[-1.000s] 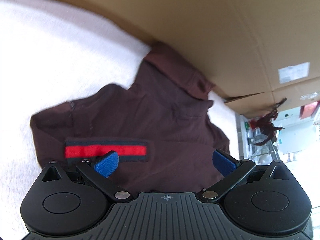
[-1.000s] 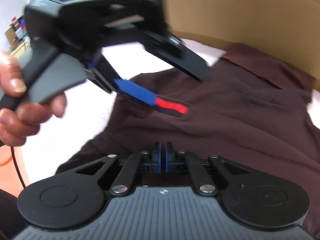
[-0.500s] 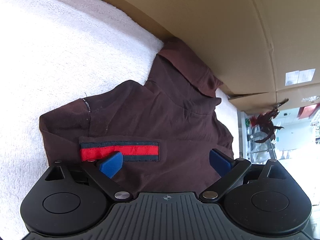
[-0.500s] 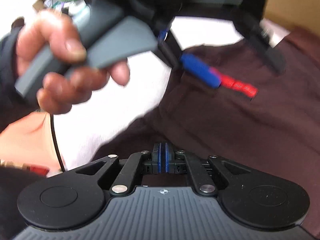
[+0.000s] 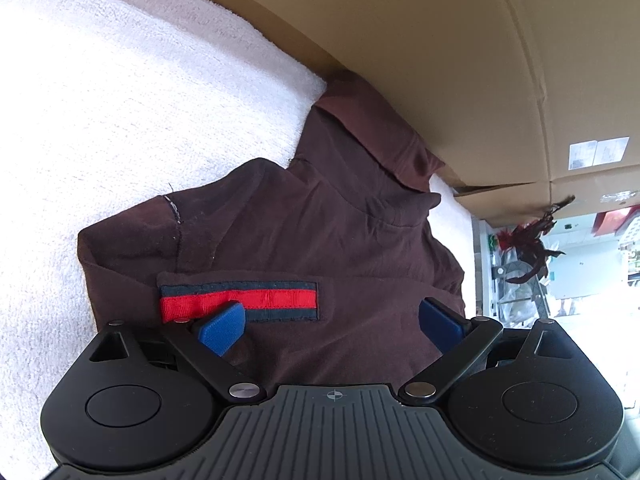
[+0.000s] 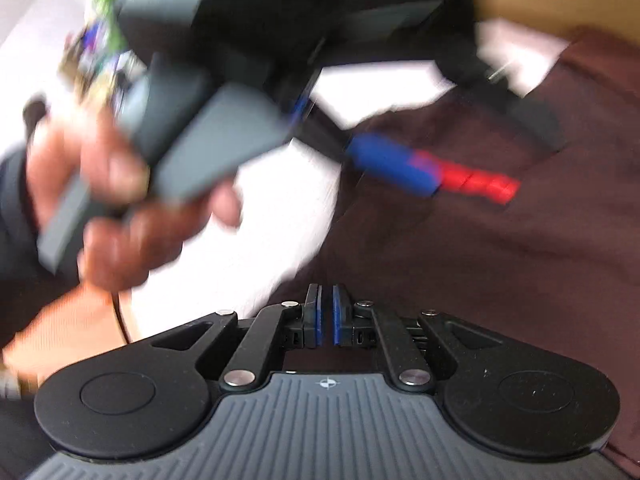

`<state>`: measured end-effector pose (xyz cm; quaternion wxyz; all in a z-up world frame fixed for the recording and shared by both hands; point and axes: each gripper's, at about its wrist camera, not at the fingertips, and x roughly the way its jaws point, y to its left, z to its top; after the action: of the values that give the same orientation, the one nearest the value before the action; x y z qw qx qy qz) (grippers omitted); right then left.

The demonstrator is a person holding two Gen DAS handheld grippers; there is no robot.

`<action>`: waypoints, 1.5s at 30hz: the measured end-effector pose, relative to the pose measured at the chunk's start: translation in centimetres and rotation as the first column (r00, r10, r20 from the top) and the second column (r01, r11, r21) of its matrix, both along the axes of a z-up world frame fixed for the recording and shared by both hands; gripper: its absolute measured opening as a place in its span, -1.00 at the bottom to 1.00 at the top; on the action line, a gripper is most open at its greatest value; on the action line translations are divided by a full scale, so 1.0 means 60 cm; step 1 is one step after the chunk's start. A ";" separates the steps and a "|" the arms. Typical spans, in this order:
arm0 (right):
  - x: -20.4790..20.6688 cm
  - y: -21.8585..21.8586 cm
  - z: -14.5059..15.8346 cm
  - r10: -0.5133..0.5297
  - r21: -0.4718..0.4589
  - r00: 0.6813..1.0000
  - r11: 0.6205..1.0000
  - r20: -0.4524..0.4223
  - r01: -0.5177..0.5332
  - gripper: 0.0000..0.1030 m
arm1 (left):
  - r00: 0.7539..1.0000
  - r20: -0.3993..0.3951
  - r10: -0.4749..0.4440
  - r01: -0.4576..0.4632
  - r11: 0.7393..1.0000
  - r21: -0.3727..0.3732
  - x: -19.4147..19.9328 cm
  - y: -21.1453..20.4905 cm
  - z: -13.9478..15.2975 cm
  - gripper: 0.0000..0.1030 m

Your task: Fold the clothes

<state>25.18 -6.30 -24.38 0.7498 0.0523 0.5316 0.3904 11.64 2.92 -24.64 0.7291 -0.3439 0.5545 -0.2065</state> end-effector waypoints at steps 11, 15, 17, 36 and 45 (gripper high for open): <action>0.010 0.006 -0.044 -0.041 0.086 0.984 0.995 -0.172 0.056 -0.85 | 1.000 -0.003 -0.017 0.017 1.000 0.008 0.005 -0.001 0.001 0.94; 0.026 -0.036 -0.034 -0.165 0.062 0.980 0.983 -0.112 0.172 -0.84 | 1.000 -0.001 -0.015 0.015 1.000 0.006 0.005 -0.002 0.001 0.95; 0.040 -0.048 -0.048 -0.227 0.019 0.969 0.973 -0.099 0.230 -0.86 | 1.000 0.000 -0.018 0.018 1.000 0.010 0.005 -0.003 0.002 0.95; -0.131 -0.334 -0.024 -0.572 -0.170 0.816 0.799 0.082 0.577 -0.84 | 1.000 0.007 0.006 -0.006 1.000 -0.018 -0.001 0.004 -0.003 0.95; -0.114 -0.398 0.066 -0.596 -0.166 0.764 0.751 0.250 0.640 -0.06 | 1.000 0.024 -0.014 0.012 0.996 0.093 -0.003 -0.024 0.015 0.95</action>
<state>18.36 -30.17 -20.45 0.8823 0.0985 0.4571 0.0550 11.48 1.49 -23.76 0.7498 -0.3033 0.5566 -0.1896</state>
